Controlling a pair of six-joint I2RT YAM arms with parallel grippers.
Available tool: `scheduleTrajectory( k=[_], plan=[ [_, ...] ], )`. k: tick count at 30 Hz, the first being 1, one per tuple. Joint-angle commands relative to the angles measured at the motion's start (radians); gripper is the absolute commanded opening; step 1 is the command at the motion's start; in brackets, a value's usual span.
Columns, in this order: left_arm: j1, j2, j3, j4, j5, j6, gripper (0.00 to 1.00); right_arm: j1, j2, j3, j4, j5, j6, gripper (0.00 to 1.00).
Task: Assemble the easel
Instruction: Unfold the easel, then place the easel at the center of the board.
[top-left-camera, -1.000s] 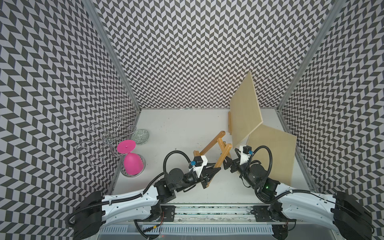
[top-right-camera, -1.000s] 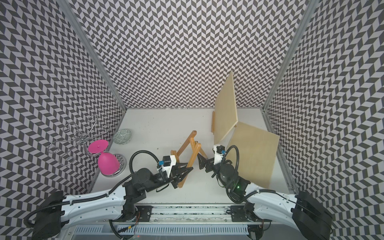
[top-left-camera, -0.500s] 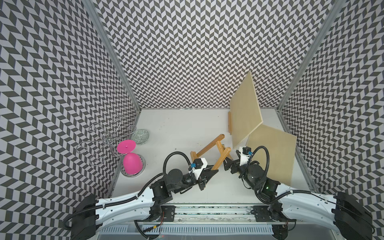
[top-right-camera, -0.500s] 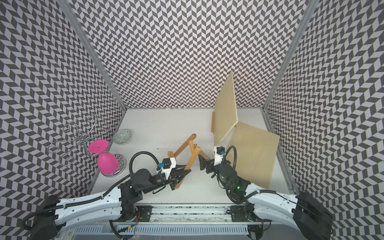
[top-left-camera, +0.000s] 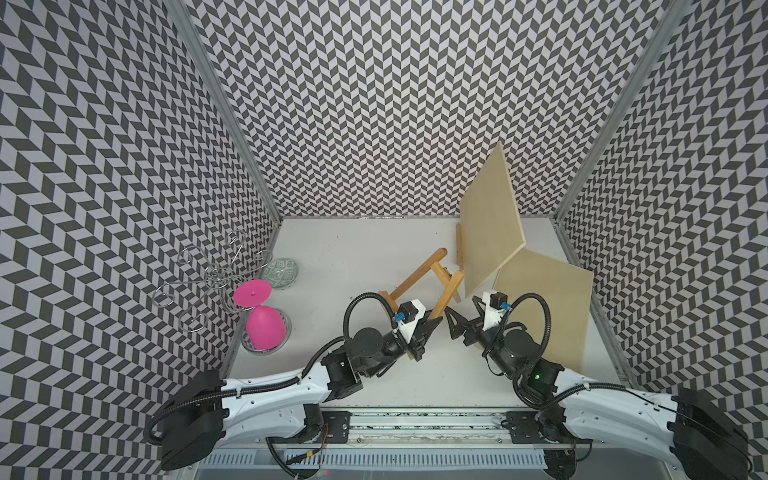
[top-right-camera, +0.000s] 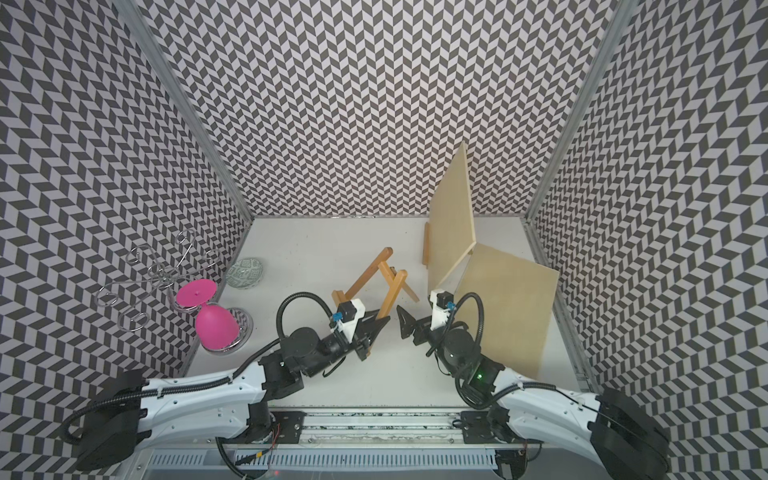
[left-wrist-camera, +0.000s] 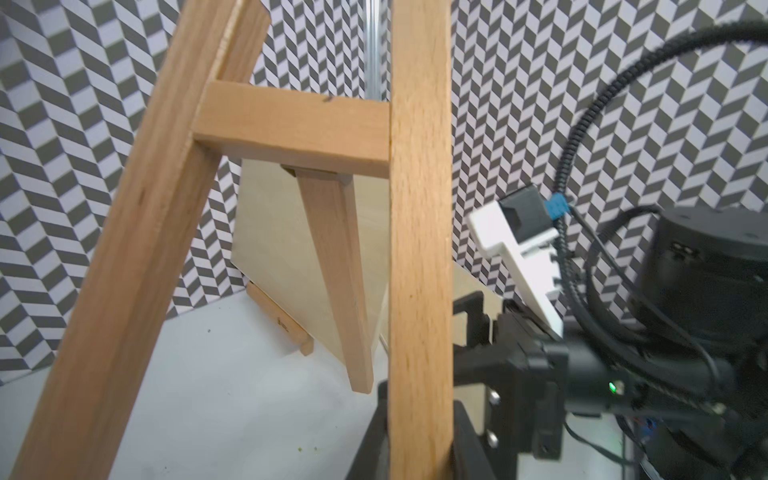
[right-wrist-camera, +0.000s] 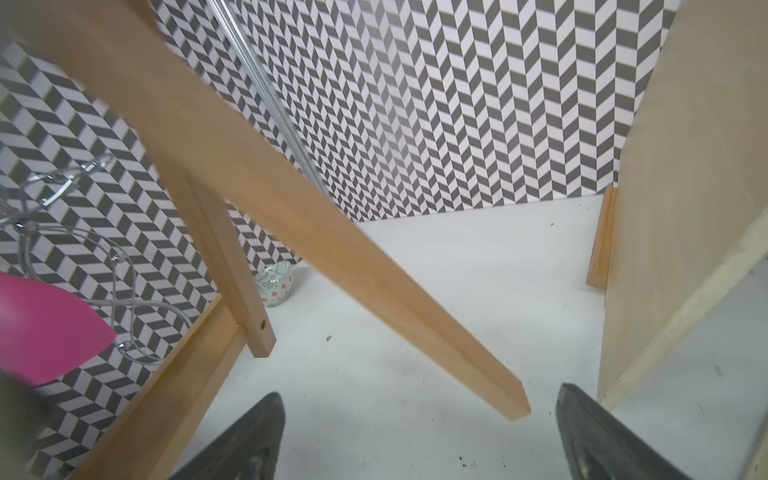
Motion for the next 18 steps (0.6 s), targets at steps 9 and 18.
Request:
scheduleTrajectory(
  k=[9,18],
  plan=[
    [0.264,0.233,0.104,0.323,-0.041,-0.025,0.00,-0.005,-0.065,-0.065,0.095,-0.028,-0.036,0.99],
    [0.384,0.478,0.087,0.683,-0.055,0.011,0.00,-0.005,-0.082,-0.087,0.128,-0.031,-0.064,0.99]
  ],
)
